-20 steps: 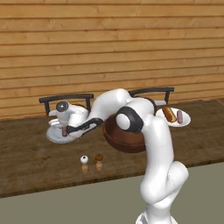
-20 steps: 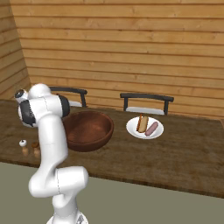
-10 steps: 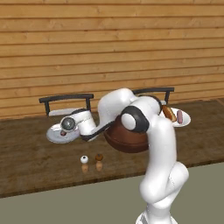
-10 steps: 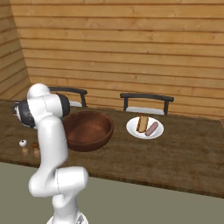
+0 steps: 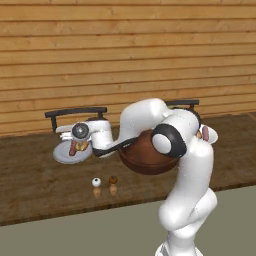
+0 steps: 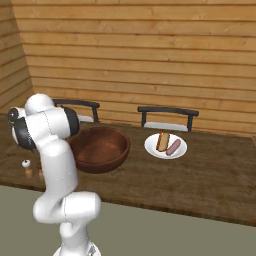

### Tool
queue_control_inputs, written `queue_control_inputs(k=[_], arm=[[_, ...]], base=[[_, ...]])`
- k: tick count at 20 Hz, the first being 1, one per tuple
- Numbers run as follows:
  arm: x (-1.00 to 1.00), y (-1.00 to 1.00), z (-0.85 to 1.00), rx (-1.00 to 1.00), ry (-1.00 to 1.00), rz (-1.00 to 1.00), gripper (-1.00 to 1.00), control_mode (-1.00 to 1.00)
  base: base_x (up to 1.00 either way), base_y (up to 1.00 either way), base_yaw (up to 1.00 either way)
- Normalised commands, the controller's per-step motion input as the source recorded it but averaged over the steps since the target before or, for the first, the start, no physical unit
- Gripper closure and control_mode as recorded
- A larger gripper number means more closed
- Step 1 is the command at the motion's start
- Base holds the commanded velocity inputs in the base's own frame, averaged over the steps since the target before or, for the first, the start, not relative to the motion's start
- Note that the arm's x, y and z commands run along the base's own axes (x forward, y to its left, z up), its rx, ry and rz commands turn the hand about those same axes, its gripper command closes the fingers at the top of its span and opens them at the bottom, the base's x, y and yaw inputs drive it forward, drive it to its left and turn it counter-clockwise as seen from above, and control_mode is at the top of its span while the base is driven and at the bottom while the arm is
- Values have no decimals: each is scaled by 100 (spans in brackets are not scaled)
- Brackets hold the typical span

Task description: Place one bun and one sausage from the bowl on each plate.

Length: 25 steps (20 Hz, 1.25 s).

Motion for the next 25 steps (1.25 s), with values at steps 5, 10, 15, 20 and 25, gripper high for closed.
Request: queue_control_inputs(k=[5, 10, 15, 20, 25], arm=[[-32, -93, 98, 5, 28, -11, -100, -100], [-74, -100, 86, 7, 18, -5, -100, -100], [-92, -100, 73, 5, 12, -3, -100, -100], [-100, -100, 59, 1, 1, 0, -100, -100], [-100, -85, 59, 0, 5, 0, -100, -100]], base=[[0, 0, 0], [0, 0, 0], [0, 0, 0], [0, 0, 0], [0, 0, 0]])
